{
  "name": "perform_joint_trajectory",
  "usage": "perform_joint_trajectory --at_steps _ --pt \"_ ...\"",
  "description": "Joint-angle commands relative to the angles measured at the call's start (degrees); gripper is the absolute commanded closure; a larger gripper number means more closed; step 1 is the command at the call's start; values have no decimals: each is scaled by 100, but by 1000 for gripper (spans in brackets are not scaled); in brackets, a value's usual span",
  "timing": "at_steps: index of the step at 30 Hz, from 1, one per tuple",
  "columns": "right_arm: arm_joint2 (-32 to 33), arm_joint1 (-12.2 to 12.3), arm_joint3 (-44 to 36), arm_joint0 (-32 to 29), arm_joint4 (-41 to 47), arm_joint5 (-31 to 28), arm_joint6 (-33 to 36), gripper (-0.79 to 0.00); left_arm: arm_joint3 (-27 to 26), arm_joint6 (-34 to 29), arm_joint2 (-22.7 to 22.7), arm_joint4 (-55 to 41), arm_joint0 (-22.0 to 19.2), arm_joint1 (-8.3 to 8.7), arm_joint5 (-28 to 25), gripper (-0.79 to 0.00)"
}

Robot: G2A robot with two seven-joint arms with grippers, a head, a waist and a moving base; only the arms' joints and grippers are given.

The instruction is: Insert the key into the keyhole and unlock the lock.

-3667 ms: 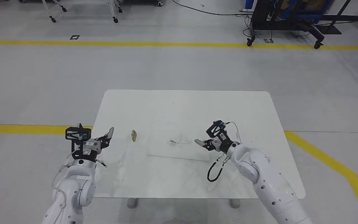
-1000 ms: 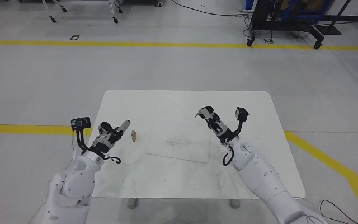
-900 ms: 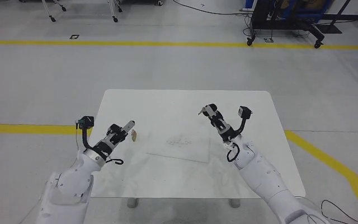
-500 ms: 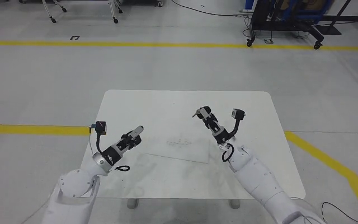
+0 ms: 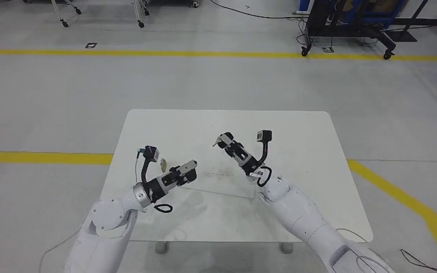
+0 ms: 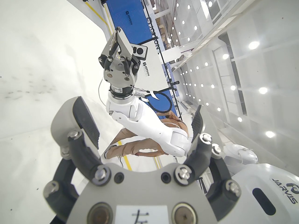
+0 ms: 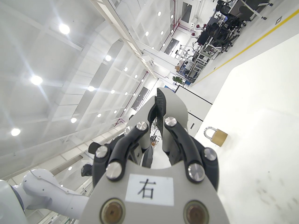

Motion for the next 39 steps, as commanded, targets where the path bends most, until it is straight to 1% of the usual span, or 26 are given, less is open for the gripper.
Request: perform_joint_trajectory --at_steps 1,9,15,16,17,19,20,22,23,24,28,34,37,39 --pt "-3 -32 39 -8 -44 -26 -30 0 0 -33 -50 -68 12 14 -17 -785" --pt "66 -93 -110 -178 -261 -124 -173 0 -58 -14 -124 -97 44 53 -81 -785" --pt "105 -124 -444 -272 -447 27 -168 0 -111 -112 -171 -128 121 87 -130 -785" --pt "102 -135 -474 -280 -441 45 -159 0 -113 -105 -175 -65 113 93 -124 -727" --pt "89 -150 -496 -287 -423 60 -145 0 -105 -43 -177 33 104 97 -100 -686" --pt "29 -187 -515 -290 -370 101 -57 0 -89 181 -153 272 97 98 -80 -671" --pt "-4 -205 -501 -281 -342 128 11 0 -83 293 -134 319 101 95 -64 -643" --pt "-41 -233 -463 -247 -274 166 128 0 -86 458 -118 445 104 94 -50 -517" --pt "-61 -254 -424 -214 -198 192 226 0 -78 569 -97 538 107 93 -18 -413" --pt "-72 -269 -389 -184 -146 208 301 0 -66 656 -82 588 99 92 27 -376" --pt "-94 -326 -261 -83 65 211 540 0 -56 884 21 737 35 83 140 -302" --pt "-92 -398 -40 -11 263 196 736 0 19 1012 121 836 -15 81 157 -268" --pt "-93 -426 30 -14 353 181 829 0 31 1075 158 878 -40 80 190 -265" --pt "-97 -449 60 -24 456 176 943 0 35 1121 198 934 -61 79 236 -243"
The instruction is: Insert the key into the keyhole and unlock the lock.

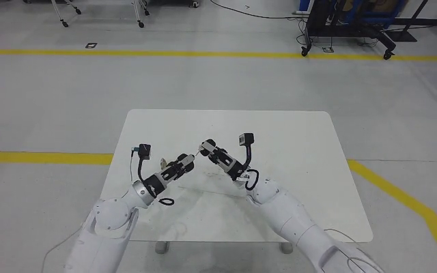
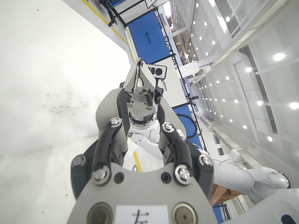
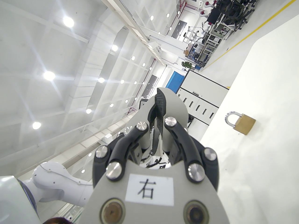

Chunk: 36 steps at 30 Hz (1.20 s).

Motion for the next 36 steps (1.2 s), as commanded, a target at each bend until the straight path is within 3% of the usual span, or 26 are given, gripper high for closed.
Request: perform_joint_trajectory --at_steps 1,15,30,33,36 --pt "0 -18 19 -7 89 -1 110 0 5 51 38 51 -18 -1 45 -228" --pt "81 -87 43 -45 154 70 439 0 -45 215 106 173 8 14 169 -108" --pt "192 -127 -35 -169 226 65 711 0 -71 210 150 181 -2 36 360 -111" --pt "210 -134 -46 -183 214 81 743 0 -71 244 158 194 -6 38 401 -12" --pt "237 -139 -55 -195 193 83 765 0 -79 273 166 202 -8 40 434 0"
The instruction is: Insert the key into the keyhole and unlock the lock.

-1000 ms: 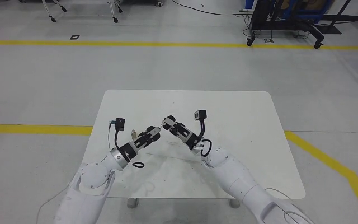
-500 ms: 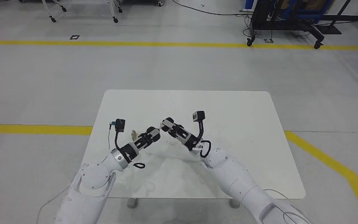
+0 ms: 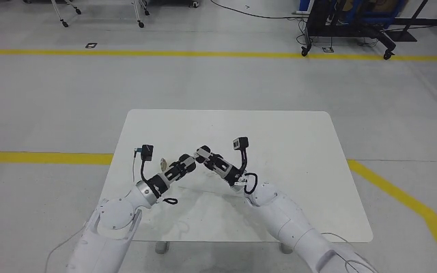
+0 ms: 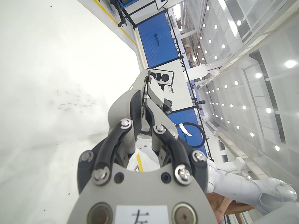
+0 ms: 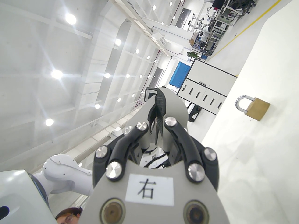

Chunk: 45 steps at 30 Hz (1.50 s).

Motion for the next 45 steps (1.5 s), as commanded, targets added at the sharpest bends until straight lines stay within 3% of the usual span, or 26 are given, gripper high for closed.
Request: perform_joint_trajectory --at_steps 1,4,5,9,10,11,12,24,35,45 --pt "17 -3 -1 -13 -20 7 11 0 -5 18 6 8 0 2 22 -3" --pt "36 -7 4 -30 -60 30 35 0 -11 48 8 -3 3 4 25 -62" --pt "43 -8 7 -36 -59 39 41 0 -11 52 10 -5 4 5 26 -9" --pt "81 -14 18 -50 -61 30 67 0 -12 79 5 9 7 10 29 0" --pt "89 -15 18 -54 -58 21 78 -92 -11 83 3 15 8 12 27 0" --pt "101 -16 18 -59 -49 10 86 -514 -12 88 2 25 11 13 16 0" --pt "113 -17 17 -62 -44 4 95 -785 -11 91 1 26 16 15 8 0" --pt "200 -14 -4 -95 -71 -49 85 -785 -70 46 -230 -358 170 48 -208 0" --pt "200 -14 -4 -95 -71 -49 85 -785 1 -884 -830 -585 743 190 -722 0" --pt "200 -14 -4 -95 -71 -49 85 -785 28 -927 -915 -601 849 206 -776 0"
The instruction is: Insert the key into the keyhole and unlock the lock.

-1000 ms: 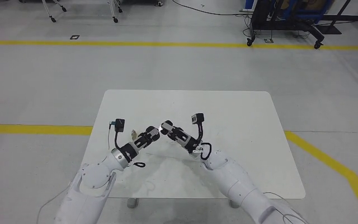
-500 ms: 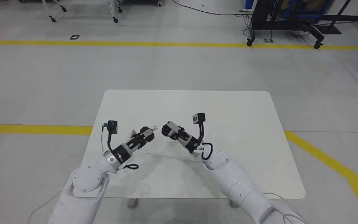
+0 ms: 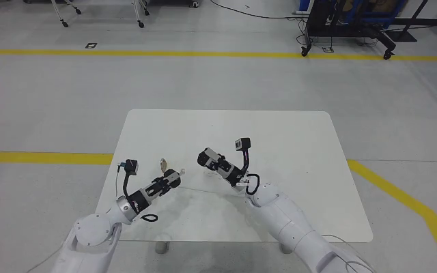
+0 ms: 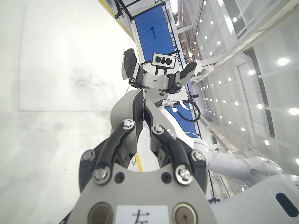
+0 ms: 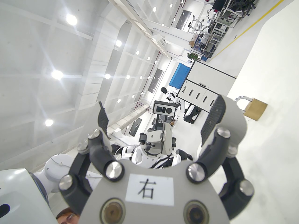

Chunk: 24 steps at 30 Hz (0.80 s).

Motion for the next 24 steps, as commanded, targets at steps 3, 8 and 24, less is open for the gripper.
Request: perform_joint_trajectory --at_steps 3,8,24 --pt "0 0 0 0 0 0 0 -785 -118 280 -40 554 -2 16 -71 0" --pt "30 56 10 72 -470 244 141 -785 -286 649 -243 964 177 42 -306 0" --pt "414 498 -468 223 -1724 754 1964 -437 -61 -1495 -394 297 -52 234 -625 0"
